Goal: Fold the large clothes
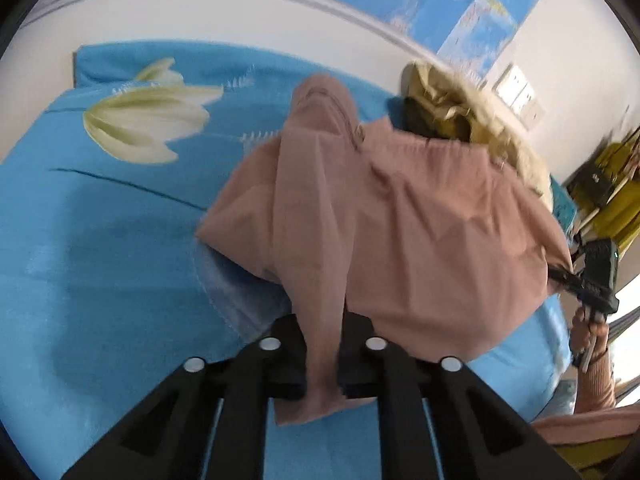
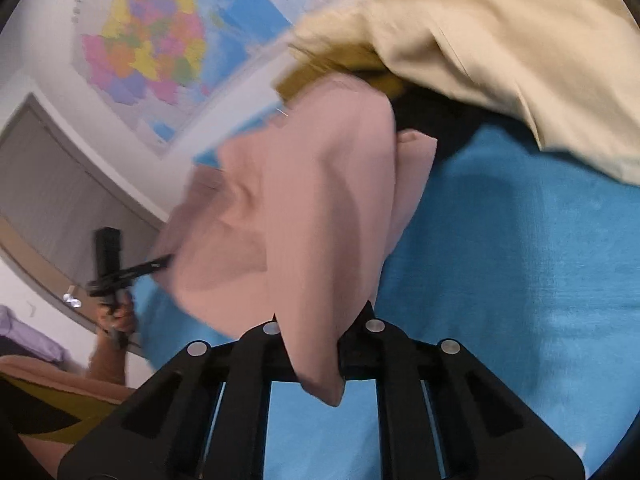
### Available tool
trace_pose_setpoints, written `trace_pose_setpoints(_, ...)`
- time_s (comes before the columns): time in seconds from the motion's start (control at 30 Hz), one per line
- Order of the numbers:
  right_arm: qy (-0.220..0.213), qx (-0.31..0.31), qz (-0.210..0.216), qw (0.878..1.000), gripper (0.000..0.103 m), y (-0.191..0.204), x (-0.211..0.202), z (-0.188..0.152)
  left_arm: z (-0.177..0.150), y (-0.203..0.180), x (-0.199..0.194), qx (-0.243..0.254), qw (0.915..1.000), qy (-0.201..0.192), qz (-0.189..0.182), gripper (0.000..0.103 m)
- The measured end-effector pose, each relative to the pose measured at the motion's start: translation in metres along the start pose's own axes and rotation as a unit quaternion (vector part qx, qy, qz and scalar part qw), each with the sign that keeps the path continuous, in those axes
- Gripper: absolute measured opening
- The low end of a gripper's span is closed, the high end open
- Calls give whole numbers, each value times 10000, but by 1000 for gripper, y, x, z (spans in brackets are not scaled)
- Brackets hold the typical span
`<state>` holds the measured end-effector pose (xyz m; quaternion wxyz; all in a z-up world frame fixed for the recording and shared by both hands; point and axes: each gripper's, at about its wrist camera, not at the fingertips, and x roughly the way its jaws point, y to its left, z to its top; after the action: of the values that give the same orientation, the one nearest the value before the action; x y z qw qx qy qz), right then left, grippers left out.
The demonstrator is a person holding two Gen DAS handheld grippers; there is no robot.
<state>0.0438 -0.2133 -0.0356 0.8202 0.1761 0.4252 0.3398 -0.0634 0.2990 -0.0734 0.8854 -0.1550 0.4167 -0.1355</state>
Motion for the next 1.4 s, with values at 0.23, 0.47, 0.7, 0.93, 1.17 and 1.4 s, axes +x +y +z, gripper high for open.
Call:
trace_pose_setpoints(0.23,306,-251,128,9991,14,37,-36,-28,-26,8,-43,-238,9987,203,-413,8)
trace_pose_setpoints(0.47,179,-21,-1367,9905,71,10,-35,-18,-12,-13,-28,376,9963,191,747,34)
trace_pose_setpoints(0.7,130,-1457,-1664,9751,71,59,12,16,20,-57,12,1314,9822,204,1329,68)
trace_pose_setpoints(0.93,834,-2079,-1818,9575,9,68,79,17,22,-53,-1,1336,9816,26,1366,69)
trace_pose_setpoints(1.17,127,-2234,-1841,9571,2,88,56,47,34,-54,34,1390,9809,266,1333,8)
trace_pose_setpoints(1.4,27,-2171,-1882,9578,2,82,76,75,53,-9,16,278,9916,-161,1251,2)
